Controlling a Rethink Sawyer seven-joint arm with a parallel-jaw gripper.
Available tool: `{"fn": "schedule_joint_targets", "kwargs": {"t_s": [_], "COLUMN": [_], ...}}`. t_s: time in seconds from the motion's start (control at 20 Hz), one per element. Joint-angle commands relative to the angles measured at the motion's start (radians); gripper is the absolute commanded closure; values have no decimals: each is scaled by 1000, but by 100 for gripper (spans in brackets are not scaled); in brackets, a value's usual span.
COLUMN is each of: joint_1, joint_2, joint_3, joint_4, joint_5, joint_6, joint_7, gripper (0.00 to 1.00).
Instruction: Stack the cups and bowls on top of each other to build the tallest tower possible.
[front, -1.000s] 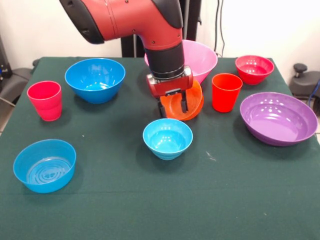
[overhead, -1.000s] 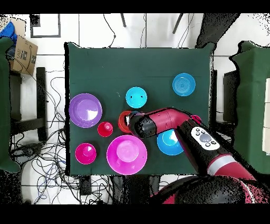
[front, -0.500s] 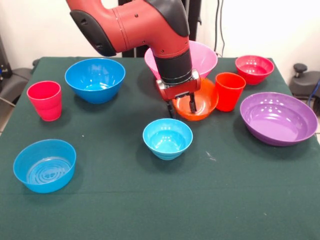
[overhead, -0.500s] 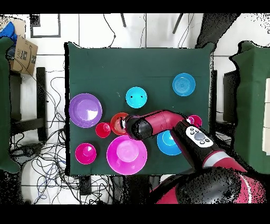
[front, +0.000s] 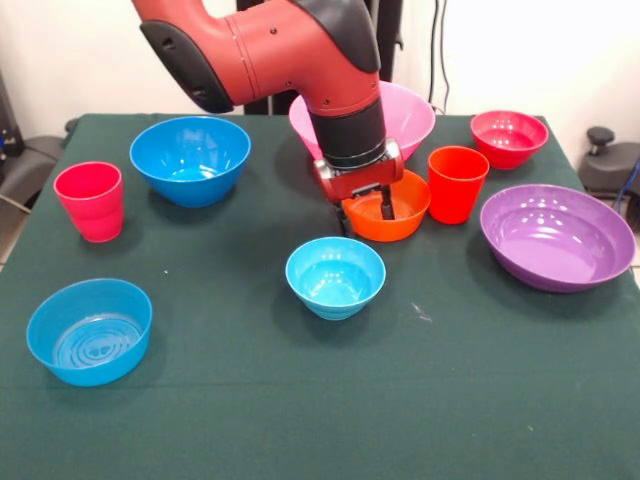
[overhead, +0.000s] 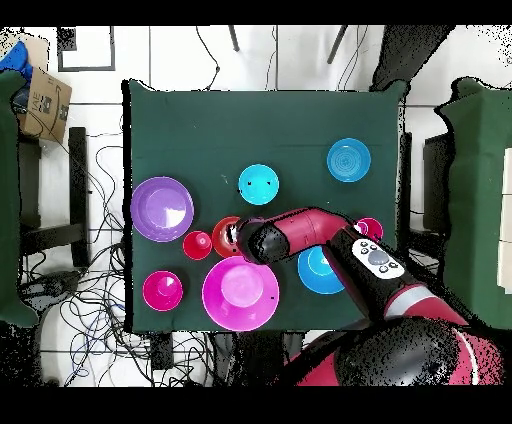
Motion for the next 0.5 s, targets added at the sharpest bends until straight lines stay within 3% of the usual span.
{"fn": "schedule_joint_targets", "kwargs": {"t_s": [0.05, 0.15, 0.5], "joint_1": [3, -12, -24], "joint_2": [9, 5, -7], "joint_3": [44, 69, 68], "joint_4": [-31, -22, -3], "joint_5": [-49, -58, -68], "joint_6": [107, 119, 117], "joint_7": [-217, -269, -264], "gripper": [0, 0, 0]}}
